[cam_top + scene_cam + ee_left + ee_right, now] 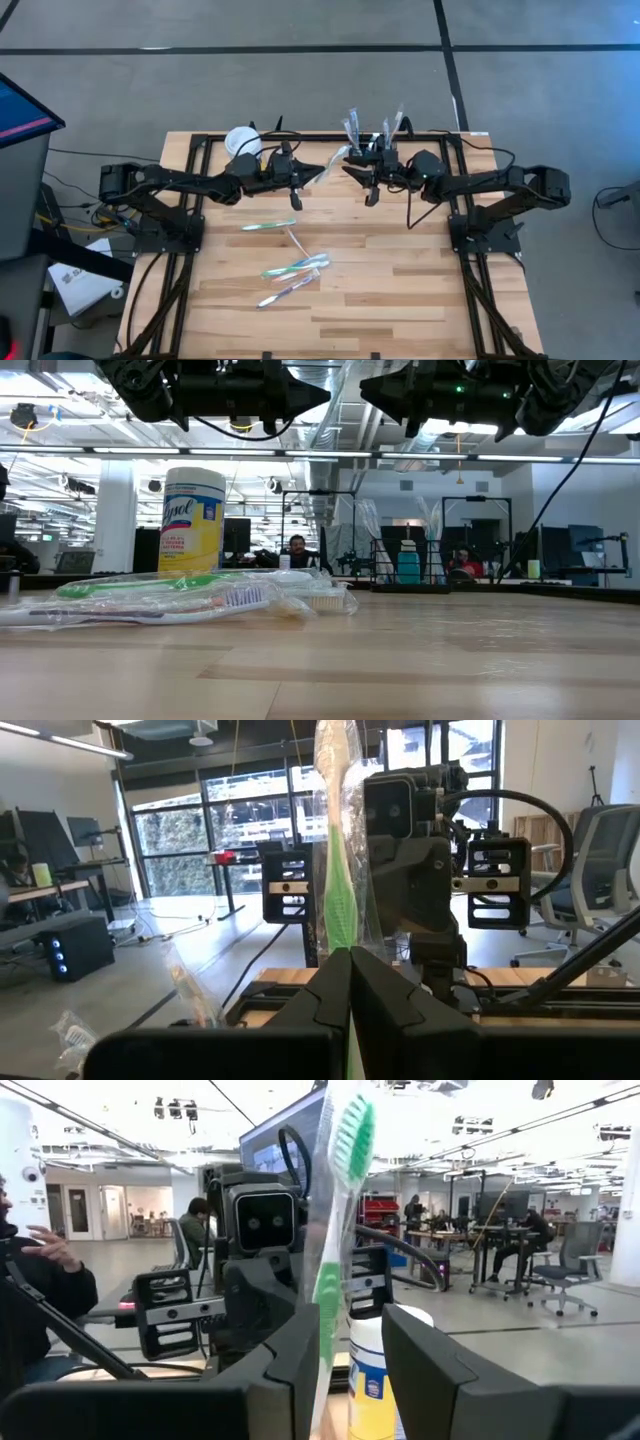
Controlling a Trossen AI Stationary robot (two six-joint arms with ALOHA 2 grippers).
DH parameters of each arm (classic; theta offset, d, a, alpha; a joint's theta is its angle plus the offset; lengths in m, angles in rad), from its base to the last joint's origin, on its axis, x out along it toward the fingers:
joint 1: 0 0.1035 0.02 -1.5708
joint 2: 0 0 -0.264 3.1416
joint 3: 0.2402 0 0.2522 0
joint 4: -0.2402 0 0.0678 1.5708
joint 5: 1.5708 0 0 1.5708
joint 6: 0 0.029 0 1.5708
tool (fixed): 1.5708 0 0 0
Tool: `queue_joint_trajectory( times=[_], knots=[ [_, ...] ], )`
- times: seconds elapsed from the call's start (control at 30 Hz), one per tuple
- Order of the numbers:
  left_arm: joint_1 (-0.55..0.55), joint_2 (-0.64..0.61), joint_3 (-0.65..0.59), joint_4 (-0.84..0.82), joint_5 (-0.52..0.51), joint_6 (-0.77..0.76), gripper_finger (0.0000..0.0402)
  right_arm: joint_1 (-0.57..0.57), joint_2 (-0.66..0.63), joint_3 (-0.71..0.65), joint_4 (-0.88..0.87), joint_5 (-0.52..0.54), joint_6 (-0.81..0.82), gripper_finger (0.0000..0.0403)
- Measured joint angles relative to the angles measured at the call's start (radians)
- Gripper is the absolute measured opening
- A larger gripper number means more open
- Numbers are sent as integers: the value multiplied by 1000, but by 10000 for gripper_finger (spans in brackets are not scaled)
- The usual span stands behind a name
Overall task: Pick & Place toothbrushing station
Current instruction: Put the green toothbrush into the black mesh organizer
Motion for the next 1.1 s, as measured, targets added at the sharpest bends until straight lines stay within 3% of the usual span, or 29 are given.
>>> queue_joint_trajectory(
  times=[0.27, 0.5, 0.67, 0.8, 1.03, 1.1],
  knots=[
    [-1, 25, 2, 34, 3, 3, 0, 0, 0, 0, 0, 0, -7, 124],
    [-1, 135, 77, 42, 27, 3, 0, 0, 0, 0, -4, 3, -7, 163],
    [-1, 189, 121, 43, 47, 3, 0, 0, 0, -1, -11, 4, -7, 169],
    [-1, 196, 124, 43, 48, 3, 0, 0, 0, -1, -16, 5, 0, 140],
    [-1, 188, 124, 43, 48, 3, 0, -4, 0, -1, -16, 5, 0, 25],
    [-1, 188, 124, 43, 48, 3, 1, -7, 0, -1, -12, 5, 0, 17]
  ],
)
